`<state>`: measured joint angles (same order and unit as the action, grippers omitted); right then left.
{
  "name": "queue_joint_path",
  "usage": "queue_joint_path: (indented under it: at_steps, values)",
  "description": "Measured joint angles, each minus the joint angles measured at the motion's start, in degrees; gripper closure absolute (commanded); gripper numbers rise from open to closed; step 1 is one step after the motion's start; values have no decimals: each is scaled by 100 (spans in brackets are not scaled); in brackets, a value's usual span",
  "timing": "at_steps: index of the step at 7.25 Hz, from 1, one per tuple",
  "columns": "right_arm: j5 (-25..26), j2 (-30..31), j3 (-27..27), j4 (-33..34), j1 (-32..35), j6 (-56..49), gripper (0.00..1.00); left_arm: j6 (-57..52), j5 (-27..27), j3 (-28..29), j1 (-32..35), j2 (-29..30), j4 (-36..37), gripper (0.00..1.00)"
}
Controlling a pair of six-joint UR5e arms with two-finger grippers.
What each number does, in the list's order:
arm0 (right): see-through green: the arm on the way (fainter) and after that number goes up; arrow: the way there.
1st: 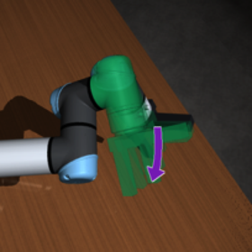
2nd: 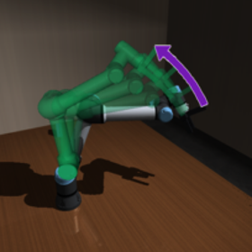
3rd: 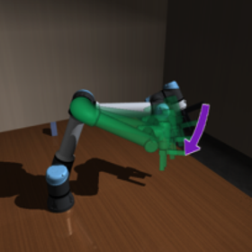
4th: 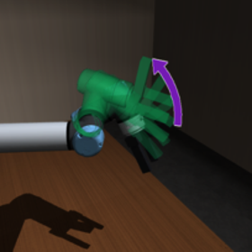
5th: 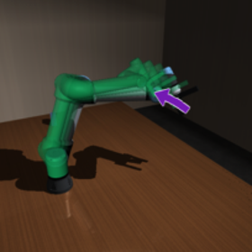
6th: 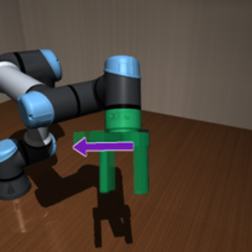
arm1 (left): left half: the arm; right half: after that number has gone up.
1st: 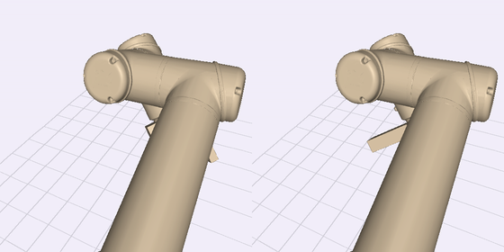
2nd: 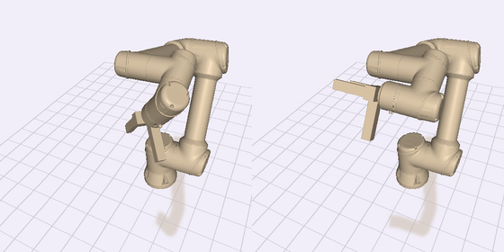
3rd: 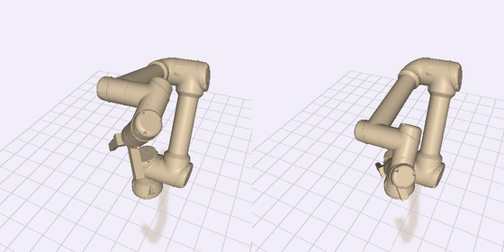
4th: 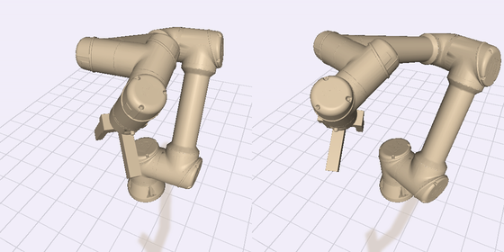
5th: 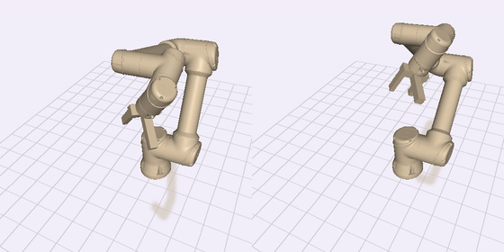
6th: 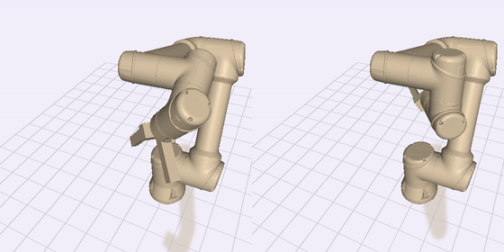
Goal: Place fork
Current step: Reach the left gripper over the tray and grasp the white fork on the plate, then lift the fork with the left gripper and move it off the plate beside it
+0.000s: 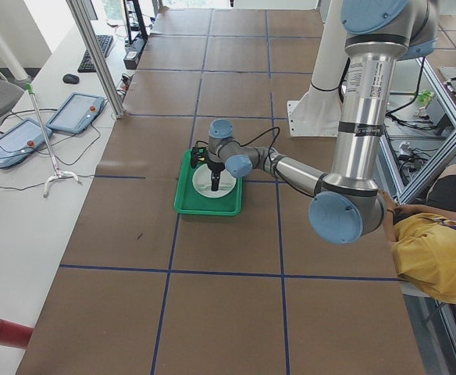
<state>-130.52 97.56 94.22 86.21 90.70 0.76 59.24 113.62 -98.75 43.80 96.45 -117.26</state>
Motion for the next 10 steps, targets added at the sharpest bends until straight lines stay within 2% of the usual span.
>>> queue_joint_path:
  at_steps: [6, 7, 9, 10]
  values:
    - [4, 0, 0, 1, 0, 3, 0, -43, -36, 112, -110, -6, -7, 15]
    - [6, 0, 0, 1, 0, 2, 0, -43, -29, 111, -126, -17, -7, 30]
    - [8, 0, 0, -1, 0, -2, 0, -38, -19, 101, -155, -30, -7, 88]
    - [7, 0, 0, -3, 0, 0, 0, -36, -15, 97, -158, -37, -5, 100]
